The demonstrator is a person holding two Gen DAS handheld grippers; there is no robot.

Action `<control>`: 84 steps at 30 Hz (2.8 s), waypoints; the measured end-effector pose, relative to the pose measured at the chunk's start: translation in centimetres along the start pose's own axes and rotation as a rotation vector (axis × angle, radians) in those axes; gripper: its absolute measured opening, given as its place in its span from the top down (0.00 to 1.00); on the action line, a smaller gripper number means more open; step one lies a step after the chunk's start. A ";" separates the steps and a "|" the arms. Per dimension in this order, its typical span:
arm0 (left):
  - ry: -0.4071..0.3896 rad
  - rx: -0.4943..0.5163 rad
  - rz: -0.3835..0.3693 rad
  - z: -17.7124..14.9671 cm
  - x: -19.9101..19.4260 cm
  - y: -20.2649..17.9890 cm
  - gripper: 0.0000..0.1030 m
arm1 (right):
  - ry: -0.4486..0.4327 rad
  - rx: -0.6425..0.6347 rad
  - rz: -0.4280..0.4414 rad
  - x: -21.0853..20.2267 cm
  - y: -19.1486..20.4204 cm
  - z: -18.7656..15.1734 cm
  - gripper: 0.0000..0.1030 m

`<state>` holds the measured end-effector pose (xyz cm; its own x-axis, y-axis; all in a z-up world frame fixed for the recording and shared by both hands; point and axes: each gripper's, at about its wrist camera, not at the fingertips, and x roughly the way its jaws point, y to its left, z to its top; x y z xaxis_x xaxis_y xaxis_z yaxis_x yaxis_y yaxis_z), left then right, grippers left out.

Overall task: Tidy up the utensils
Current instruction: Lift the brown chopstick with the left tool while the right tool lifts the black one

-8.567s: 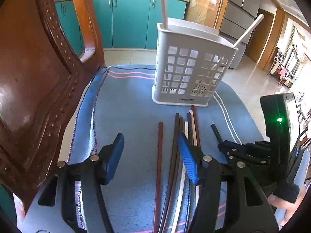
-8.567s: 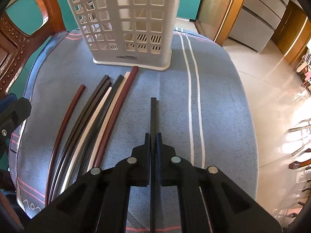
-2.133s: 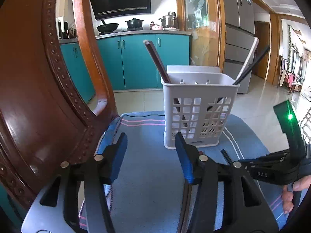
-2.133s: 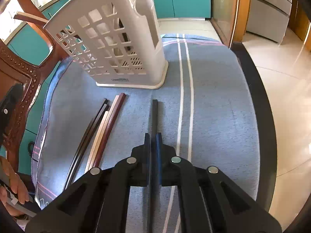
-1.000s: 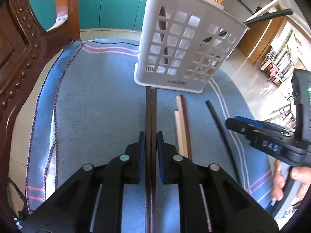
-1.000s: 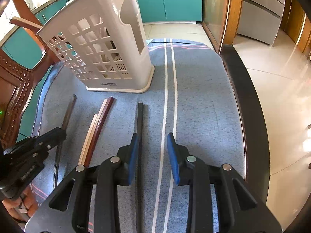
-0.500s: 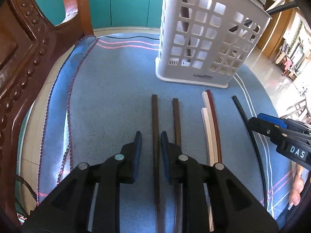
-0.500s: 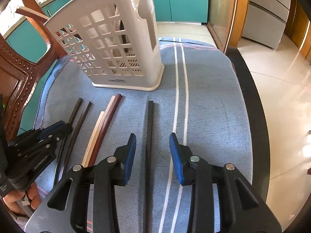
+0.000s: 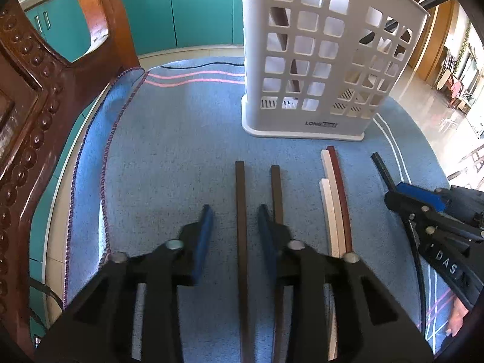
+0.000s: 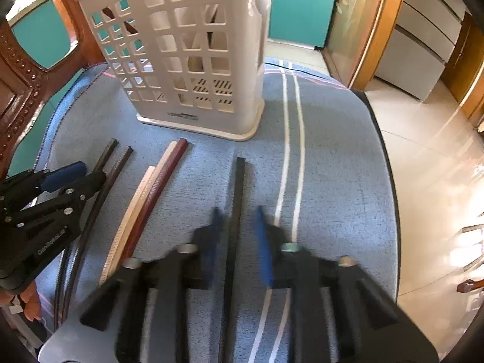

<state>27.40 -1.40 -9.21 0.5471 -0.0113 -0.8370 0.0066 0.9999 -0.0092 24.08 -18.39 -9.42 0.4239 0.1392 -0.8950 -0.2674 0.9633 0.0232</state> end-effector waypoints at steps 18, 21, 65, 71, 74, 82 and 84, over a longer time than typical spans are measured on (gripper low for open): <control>-0.251 -0.027 -0.096 0.5 -11.3 1.6 0.93 | -0.450 0.027 0.385 -16.0 -3.4 1.0 0.94; -0.336 -0.036 -0.122 1.0 -15.0 1.9 0.93 | -0.509 0.051 0.403 -18.4 -4.4 0.9 0.94; -0.665 -0.182 -0.059 13.9 -18.3 1.0 0.93 | -0.860 -0.020 0.489 -22.7 -5.6 7.4 0.56; -0.607 -0.145 -0.074 11.8 -16.6 0.4 0.93 | -0.727 -0.068 0.555 -20.8 -5.0 7.0 0.56; -0.646 -0.113 -0.065 9.9 -17.6 0.8 0.91 | -0.670 -0.160 0.587 -20.3 -3.6 5.6 0.56; -0.778 -0.163 -0.045 4.5 -21.1 3.0 0.78 | -0.355 -0.243 0.484 -13.1 -0.1 4.8 0.56; -0.783 -0.177 -0.040 3.3 -20.6 3.5 0.72 | -0.245 -0.190 0.355 -9.4 0.3 5.1 0.56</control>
<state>18.95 2.30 9.78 0.9779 0.0213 -0.2080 -0.0581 0.9833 -0.1725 24.42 -18.28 1.21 0.4631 0.5241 -0.7148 -0.5768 0.7905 0.2059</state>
